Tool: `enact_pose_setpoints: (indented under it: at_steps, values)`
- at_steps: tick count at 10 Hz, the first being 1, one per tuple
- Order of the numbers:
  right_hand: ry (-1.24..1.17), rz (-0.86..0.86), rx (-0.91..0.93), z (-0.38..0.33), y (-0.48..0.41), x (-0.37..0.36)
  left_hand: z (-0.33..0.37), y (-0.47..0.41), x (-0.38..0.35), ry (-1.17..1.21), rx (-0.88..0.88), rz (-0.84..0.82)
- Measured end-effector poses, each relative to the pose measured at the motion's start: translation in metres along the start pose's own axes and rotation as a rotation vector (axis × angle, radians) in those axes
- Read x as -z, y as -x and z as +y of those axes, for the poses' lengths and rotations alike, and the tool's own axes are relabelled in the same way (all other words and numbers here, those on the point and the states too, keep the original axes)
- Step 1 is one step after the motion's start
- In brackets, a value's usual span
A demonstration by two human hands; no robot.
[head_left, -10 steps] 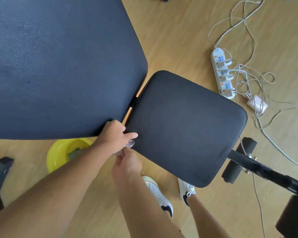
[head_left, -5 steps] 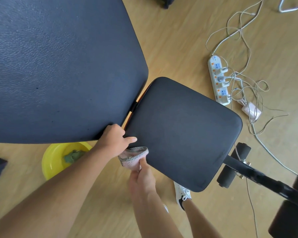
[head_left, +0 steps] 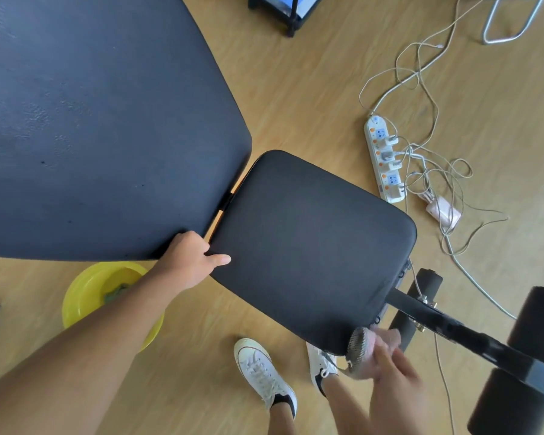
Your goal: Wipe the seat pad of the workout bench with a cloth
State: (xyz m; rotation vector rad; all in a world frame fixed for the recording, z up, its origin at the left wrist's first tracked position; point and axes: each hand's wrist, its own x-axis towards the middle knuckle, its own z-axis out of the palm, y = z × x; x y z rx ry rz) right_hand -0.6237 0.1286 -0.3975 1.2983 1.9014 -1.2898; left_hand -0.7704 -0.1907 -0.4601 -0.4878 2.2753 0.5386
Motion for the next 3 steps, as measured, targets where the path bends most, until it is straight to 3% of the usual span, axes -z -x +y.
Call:
enact_pose_setpoints:
  at_steps: [1,2,3]
  values:
    - [0.014,-0.067,0.182,-0.027,-0.008,0.016,0.004,0.007,0.002,0.003,0.036,0.01]
    - [0.083,-0.128,0.179,-0.057,0.004,0.034,0.01,0.022,0.004,0.127,0.132,0.025]
    - [0.043,-0.223,0.193,-0.088,0.023,0.099,0.013,0.072,-0.014,0.302,0.243,0.125]
